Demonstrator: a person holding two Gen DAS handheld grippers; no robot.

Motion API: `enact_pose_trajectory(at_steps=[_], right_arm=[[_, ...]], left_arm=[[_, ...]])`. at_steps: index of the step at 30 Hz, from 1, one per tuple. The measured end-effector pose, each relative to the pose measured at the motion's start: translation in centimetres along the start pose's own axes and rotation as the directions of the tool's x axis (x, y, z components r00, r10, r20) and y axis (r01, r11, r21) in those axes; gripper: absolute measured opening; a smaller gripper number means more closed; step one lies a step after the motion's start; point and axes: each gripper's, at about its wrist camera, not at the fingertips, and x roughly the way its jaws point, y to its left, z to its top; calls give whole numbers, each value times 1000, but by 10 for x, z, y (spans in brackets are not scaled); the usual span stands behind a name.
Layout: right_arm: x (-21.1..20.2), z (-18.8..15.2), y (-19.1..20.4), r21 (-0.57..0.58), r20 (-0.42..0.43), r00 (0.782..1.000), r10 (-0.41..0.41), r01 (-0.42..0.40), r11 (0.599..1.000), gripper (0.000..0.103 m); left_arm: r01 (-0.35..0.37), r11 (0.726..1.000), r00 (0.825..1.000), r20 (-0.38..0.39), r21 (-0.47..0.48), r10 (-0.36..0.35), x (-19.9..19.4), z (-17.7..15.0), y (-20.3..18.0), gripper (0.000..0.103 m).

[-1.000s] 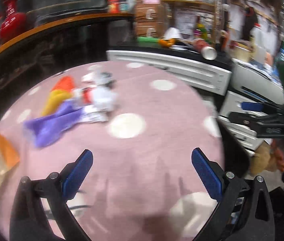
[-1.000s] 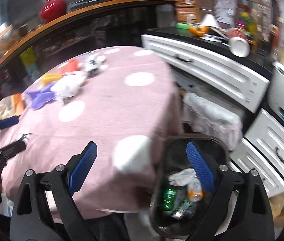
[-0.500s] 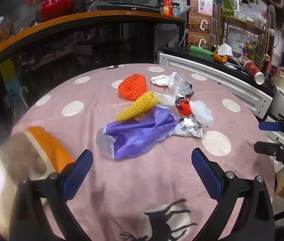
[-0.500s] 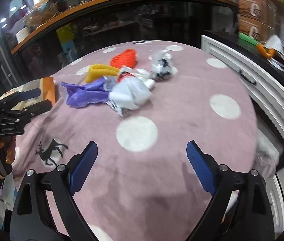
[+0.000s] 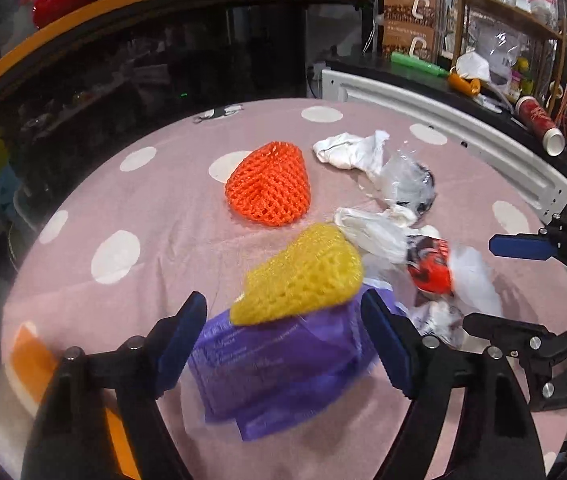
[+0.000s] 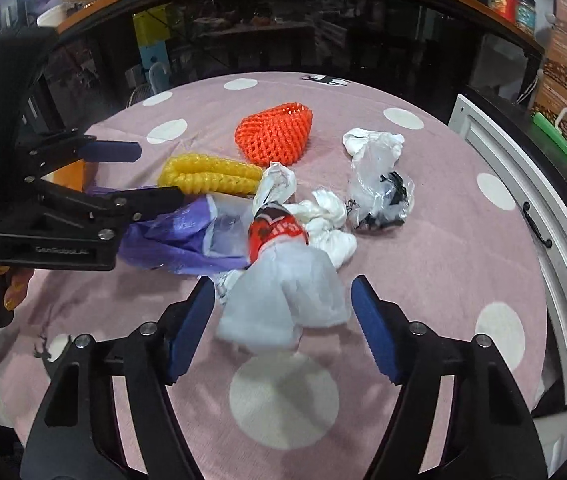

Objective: Collect trash
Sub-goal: 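Grasp the white-red plastic bag with the right tool while the left tool grasps the yellow foam net, then carry the white-red bag over the black bin and release it with the right tool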

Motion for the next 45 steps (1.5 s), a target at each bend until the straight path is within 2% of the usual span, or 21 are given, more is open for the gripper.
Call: enact_pose_trajectory(at_steps=[2,6,7,8,9,12,16,20,25,28,33,41,45], right_arm=[[11,3,-2,7,-24,1000,18,-18,1000,54],[16,4,-4,9,-14,999,44,-44,999,34],[18,4,-4,12,-16,999,47,-47,999,26],[18,3,-5,19,-14,999,51,-50,999,24],[17,2,-5,21,-12,999,52,-52,998,23],[10,-2,-2,10,11,999,43,-43,999,19],[-5,-7,-1,18,44,998,51,-52,999,17],[-25,-14,-3,42,85,995,56,-60,997,17],[-56,-31,-2,54,135,988,73,-81,995,17],[-75,-44,-1,57,165,984,68,-78,995,17],[-97,-68,1,60,189,980,66,-79,995,17],[-120,-109,-2,105,200,979,41,-63,992,17],[-133,-129,-3,126,208,978,19,-46,991,17]], left_arm=[[12,1000,1000,-13,-15,-12,9,4,6,68],[89,994,995,-45,-63,-92,23,8,12,57],[91,994,994,-51,-61,-94,25,9,12,47],[83,995,995,-52,-58,-86,27,9,11,38],[81,995,995,-49,-59,-84,27,8,10,25],[83,994,996,-22,-69,-85,19,7,8,13],[65,996,997,36,-56,-63,2,7,4,12],[79,993,993,95,-83,-71,-20,5,5,11],[110,987,978,187,-116,-87,-58,-7,2,11],[103,986,968,243,-128,-69,-80,-20,-6,11],[146,974,954,284,-172,-93,-103,-43,-19,11],[124,987,932,353,-101,-81,-137,-69,-60,11],[181,979,922,364,-93,-136,-144,-80,-77,11]])
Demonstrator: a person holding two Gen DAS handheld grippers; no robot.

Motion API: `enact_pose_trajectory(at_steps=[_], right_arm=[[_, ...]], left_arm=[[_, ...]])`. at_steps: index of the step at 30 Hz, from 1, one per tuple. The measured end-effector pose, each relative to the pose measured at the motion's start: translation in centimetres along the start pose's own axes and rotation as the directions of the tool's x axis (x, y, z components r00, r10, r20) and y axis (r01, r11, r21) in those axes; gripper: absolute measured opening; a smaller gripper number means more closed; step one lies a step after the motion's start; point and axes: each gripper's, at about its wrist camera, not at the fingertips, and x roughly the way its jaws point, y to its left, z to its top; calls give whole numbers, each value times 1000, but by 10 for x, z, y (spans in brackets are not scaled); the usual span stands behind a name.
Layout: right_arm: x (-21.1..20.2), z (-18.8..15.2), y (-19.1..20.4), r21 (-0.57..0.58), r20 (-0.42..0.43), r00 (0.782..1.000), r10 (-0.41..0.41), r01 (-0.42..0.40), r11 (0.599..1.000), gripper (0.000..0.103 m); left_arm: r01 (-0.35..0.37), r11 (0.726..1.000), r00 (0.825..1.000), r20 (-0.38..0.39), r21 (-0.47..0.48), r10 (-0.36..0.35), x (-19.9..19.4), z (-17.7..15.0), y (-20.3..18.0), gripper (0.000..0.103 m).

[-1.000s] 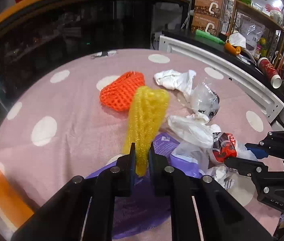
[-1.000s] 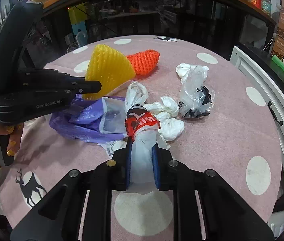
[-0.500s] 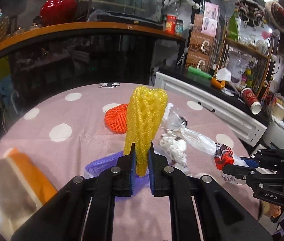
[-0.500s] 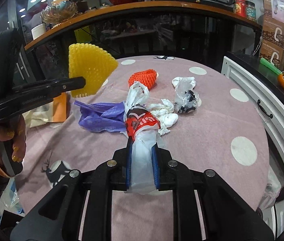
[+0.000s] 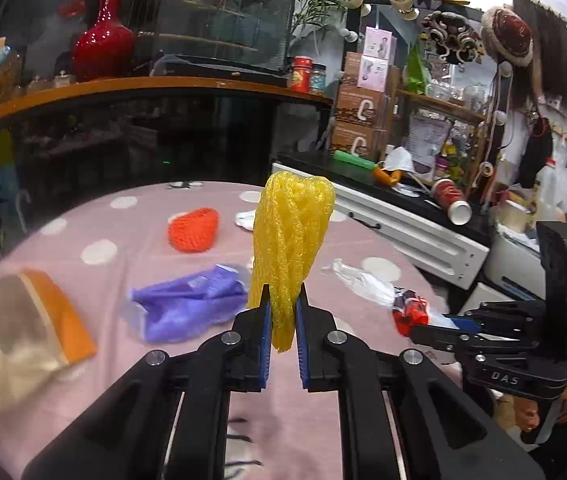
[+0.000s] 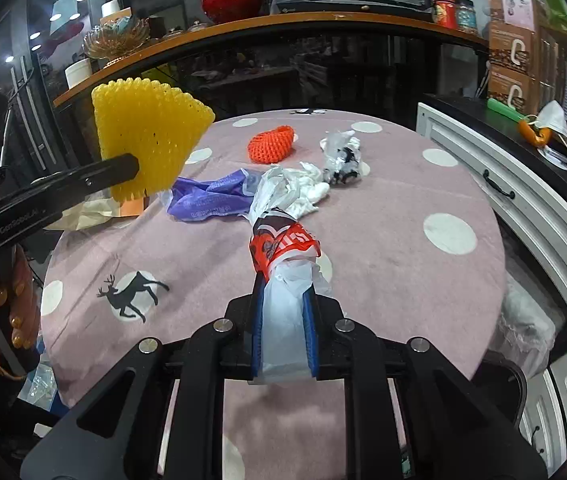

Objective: Collect trash
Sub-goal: 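Carry the white-red bag over the black bin and release it with the right tool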

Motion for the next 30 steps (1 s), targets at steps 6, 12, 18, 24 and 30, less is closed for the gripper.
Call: enact_pose_trajectory(at_steps=[6,12,18,24,30], right_arm=[[-28,-22,-14,24,17,999,-43,42,999,17],[-49,-47,-41,88,13,995,-94,92,992,17],[-67,-76,-80,171,-16,986,-164,164,971,17],[-80,-108,-130,275,-64,970,-236,244,930,17],[-55,-138,-175,361,-172,955,-244,291,886,17]], left_arm=[[74,997,997,-15,-4,-74,-2,-17,-27,11],[127,991,992,-16,37,-126,-4,-26,-60,11],[203,977,979,-44,57,-201,2,-36,-95,11],[271,959,961,-87,82,-264,9,-49,-129,11],[339,933,937,-133,116,-324,17,-61,-166,11]])
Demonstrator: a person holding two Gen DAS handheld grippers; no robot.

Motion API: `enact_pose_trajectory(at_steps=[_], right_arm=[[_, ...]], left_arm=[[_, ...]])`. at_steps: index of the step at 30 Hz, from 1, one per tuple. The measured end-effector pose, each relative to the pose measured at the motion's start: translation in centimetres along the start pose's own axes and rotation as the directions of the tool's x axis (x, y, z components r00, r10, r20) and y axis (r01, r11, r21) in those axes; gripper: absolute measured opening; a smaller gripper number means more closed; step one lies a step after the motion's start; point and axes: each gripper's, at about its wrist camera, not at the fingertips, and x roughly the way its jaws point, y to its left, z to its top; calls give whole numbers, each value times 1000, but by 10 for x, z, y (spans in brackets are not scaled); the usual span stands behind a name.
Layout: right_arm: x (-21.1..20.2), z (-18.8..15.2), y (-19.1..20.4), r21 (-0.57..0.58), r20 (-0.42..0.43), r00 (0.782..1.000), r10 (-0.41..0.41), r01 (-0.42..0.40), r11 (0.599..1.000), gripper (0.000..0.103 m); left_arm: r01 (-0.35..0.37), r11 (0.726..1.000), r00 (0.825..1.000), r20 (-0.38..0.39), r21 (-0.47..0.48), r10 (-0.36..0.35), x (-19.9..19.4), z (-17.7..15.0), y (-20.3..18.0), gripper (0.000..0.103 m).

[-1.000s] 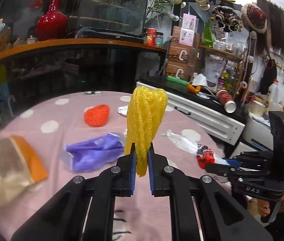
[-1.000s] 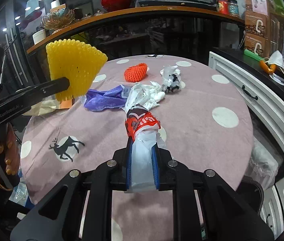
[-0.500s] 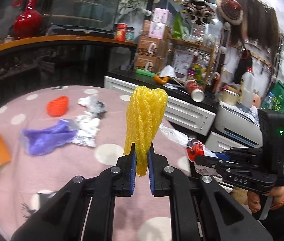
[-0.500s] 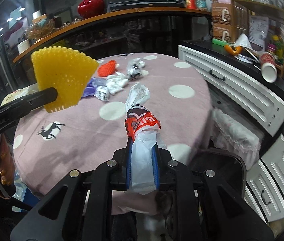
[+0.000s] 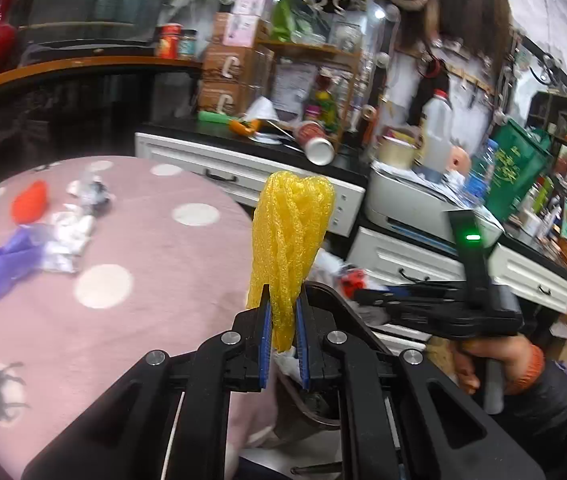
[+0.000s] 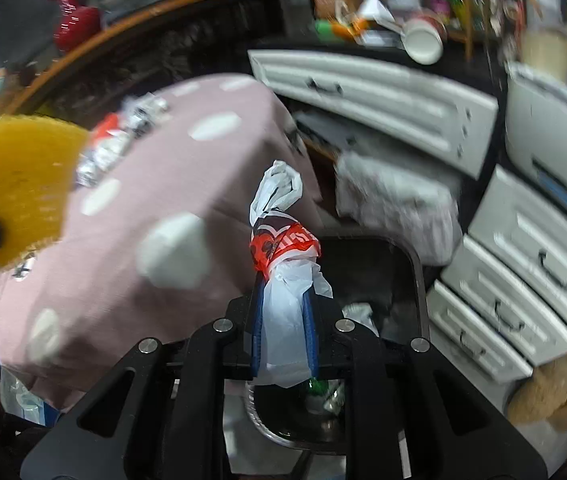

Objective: Collect trash
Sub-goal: 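Carry the white-red bag over the black bin and release it with the right tool, then lower the yellow foam net into the bin and open the left tool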

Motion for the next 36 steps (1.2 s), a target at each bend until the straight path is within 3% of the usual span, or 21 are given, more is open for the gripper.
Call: enact_pose_trajectory(at_steps=[5,11,12,14,16,17,29,36], right_arm=[[44,-16,-20,52,-111,994,-24,30,998,17],[86,-32,-38,123,-205,979,14,11,992,19],[91,-35,-40,131,-214,977,23,6,991,22],[94,-40,-42,144,-223,975,12,21,989,40],[91,-43,-47,165,-210,978,-7,43,985,56],[87,-43,-50,179,-198,980,-10,46,983,60],[17,-23,-85,258,-31,991,-134,137,956,63],[-3,-17,-87,258,10,990,-142,135,957,63]], left_arm=[[38,999,999,-38,33,-36,17,-5,-21,11],[63,997,995,-81,54,-58,31,-13,-32,11],[69,996,994,-91,53,-64,34,-14,-33,11],[70,996,993,-102,61,-64,38,-16,-35,11],[72,995,991,-116,69,-63,42,-19,-38,11],[73,995,991,-120,71,-65,43,-21,-38,11],[98,989,980,-183,112,-77,67,-33,-54,11],[118,985,961,-266,126,-81,102,-41,-63,11]])
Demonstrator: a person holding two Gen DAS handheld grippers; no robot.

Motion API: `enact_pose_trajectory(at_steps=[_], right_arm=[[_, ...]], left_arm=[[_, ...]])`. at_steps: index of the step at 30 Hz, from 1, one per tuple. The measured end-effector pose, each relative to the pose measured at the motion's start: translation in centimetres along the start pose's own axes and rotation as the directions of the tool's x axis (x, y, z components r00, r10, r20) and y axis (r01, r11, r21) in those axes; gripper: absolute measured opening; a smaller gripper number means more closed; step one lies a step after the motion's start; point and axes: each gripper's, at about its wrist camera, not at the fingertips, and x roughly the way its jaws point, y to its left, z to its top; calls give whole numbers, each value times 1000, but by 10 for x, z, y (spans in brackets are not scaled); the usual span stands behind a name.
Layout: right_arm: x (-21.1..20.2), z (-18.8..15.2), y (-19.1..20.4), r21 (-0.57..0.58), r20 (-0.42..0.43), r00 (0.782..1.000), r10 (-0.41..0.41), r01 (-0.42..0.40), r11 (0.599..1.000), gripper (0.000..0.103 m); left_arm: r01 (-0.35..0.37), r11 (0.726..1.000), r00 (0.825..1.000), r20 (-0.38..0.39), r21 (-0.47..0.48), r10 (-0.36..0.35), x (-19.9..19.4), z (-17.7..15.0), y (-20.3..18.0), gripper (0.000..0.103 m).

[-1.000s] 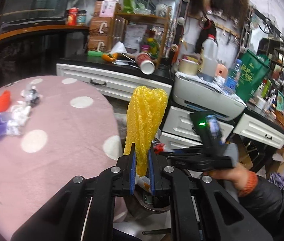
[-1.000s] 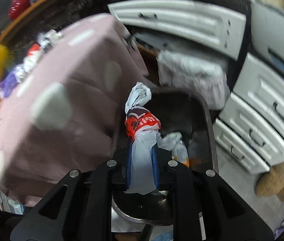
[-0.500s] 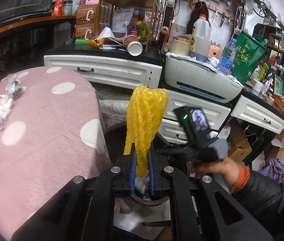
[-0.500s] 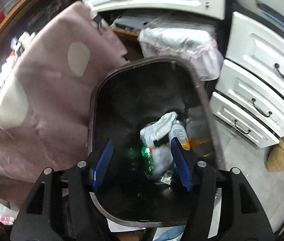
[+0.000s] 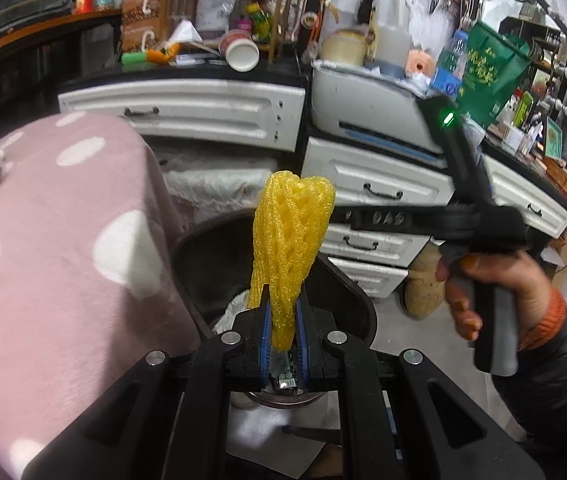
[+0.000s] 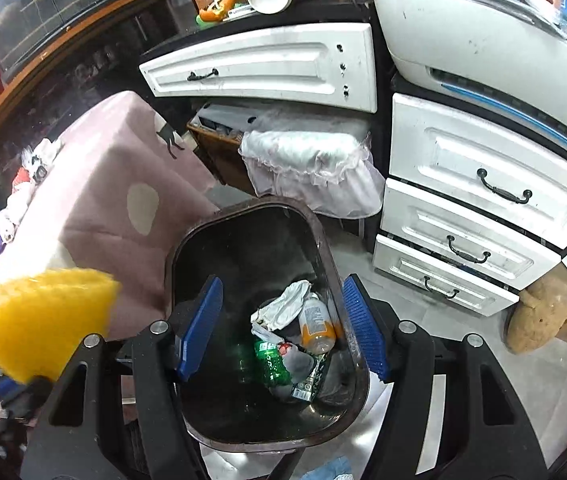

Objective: Collect trash
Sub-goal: 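Lower the yellow foam net into the bin and open the left tool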

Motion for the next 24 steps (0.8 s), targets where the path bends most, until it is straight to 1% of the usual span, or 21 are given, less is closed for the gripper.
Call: enact_pose_trajectory(at_steps=[9,18,20,21,22,23,24], right_arm=[[-8,1,3,-10,20,1000,0,0,1000,63],[-14,3,-3,15,34,999,1,-2,1000,63],[-13,3,-4,20,32,999,5,-5,1000,63],[-13,2,-4,21,33,999,5,-6,1000,63],[-13,2,-4,20,33,999,4,-5,1000,63],[-13,2,-3,20,34,999,5,-5,1000,63],[-14,3,-3,20,35,999,6,-7,1000,63]], left_arm=[[-18,999,993,-116,49,23,54,0,-2,11],[-33,994,984,-171,103,50,87,-2,-14,11],[-47,992,981,-180,120,68,92,-3,-16,15],[-55,990,979,-189,126,79,96,-3,-16,25],[-63,990,977,-193,129,88,98,-3,-16,45],[-75,989,976,-192,126,98,99,-4,-15,57],[-72,990,977,-189,123,95,100,-2,-14,72]])
